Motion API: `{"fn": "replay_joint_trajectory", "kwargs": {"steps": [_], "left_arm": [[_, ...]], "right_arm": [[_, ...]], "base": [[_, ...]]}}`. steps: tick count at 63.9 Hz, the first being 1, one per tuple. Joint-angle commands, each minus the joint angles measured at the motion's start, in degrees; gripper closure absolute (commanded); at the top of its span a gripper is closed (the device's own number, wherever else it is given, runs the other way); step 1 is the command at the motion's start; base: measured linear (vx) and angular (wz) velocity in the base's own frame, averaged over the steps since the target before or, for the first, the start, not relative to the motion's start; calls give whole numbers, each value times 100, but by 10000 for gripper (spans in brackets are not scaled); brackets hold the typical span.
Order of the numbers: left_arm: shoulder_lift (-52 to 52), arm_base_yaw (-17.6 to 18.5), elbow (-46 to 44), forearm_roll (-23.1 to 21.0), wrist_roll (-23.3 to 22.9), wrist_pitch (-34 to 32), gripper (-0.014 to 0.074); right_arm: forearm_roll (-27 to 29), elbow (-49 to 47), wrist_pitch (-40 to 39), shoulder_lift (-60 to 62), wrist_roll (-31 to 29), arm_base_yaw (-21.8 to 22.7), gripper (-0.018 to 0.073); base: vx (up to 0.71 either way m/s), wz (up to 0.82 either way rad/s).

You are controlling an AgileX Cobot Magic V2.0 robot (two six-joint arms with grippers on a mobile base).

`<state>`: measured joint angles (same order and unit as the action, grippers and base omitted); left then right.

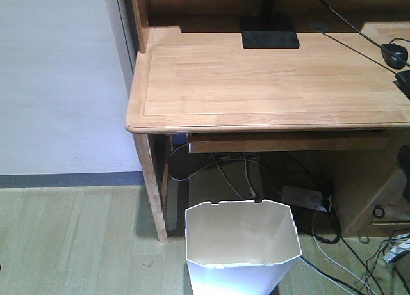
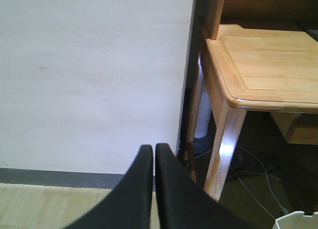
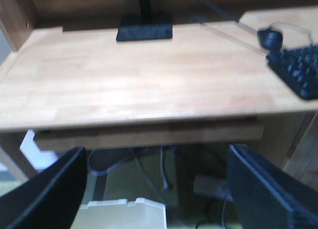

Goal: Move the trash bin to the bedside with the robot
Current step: 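Lower the right gripper toward the rim of the white trash bin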

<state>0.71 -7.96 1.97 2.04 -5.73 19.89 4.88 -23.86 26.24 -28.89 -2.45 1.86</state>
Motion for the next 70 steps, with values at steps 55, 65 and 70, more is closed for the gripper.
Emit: {"fn": "replay_joint_trajectory", "kwargs": {"steps": [55,65,70], "left_arm": [[81,17,19,-13,-25,-376,603],[81,17,19,-13,-25,-376,603],[81,17,19,-13,-25,-376,603]], "right_arm": [[1639,-1579,-578,-5244,-2005,36,-7],[2099,-1579,-1055,-6364,-2697,36,-7],[2290,-1598,-1286,-6906,-2872,36,-7]], "base": [[0,0],[0,0],[0,0]]}}
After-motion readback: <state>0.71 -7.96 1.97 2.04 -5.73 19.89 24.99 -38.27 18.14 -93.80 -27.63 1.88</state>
